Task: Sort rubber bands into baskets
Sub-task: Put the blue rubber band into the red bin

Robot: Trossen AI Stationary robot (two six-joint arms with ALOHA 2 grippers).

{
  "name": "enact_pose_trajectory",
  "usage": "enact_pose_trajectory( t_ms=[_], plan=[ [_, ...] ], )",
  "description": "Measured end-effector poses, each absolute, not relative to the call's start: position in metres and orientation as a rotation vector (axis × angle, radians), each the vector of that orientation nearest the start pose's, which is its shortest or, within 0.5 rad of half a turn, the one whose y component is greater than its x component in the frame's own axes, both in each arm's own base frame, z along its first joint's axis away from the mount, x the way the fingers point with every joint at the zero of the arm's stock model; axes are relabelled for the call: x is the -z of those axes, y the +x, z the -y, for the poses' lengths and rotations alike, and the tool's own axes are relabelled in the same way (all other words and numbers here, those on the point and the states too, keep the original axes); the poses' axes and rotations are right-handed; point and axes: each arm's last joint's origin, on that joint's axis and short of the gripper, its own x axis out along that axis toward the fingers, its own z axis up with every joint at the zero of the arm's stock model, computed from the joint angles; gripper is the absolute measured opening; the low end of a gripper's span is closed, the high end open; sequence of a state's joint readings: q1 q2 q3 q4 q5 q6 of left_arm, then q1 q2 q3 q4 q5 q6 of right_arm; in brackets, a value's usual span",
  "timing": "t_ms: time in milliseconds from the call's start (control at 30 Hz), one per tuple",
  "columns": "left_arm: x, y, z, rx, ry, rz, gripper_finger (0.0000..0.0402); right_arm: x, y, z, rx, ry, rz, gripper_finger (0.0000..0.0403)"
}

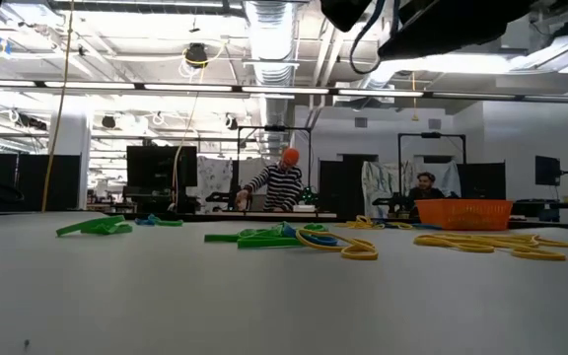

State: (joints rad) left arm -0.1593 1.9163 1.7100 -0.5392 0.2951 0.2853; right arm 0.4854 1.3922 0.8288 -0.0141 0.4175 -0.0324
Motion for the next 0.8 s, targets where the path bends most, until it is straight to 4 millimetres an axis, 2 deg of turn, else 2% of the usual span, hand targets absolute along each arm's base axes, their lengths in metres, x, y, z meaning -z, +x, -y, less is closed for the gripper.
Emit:
enact_pose_trajectory(
  t_ms=[67, 433, 533, 800],
  plan=[
    [-0.296, 0.425, 0.077, 0.537, 0.219, -0.682, 0.0, -0.231, 0.263, -0.125, -0.077, -0.294, -0.524, 0.0016],
    [-0.293, 0.423, 0.076, 0.528, 0.217, -0.717, 0.0005, -0.229, 0.257, -0.133, -0.109, -0.314, -0.546, 0.0017],
    [-0.292, 0.422, 0.076, 0.53, 0.231, -0.728, 0.003, -0.225, 0.253, -0.135, -0.109, -0.304, -0.595, 0.0017],
    [-0.288, 0.417, 0.077, 0.546, 0.241, -0.794, 0.0137, -0.213, 0.236, -0.135, -0.166, -0.167, -0.813, 0.0017]
  ],
)
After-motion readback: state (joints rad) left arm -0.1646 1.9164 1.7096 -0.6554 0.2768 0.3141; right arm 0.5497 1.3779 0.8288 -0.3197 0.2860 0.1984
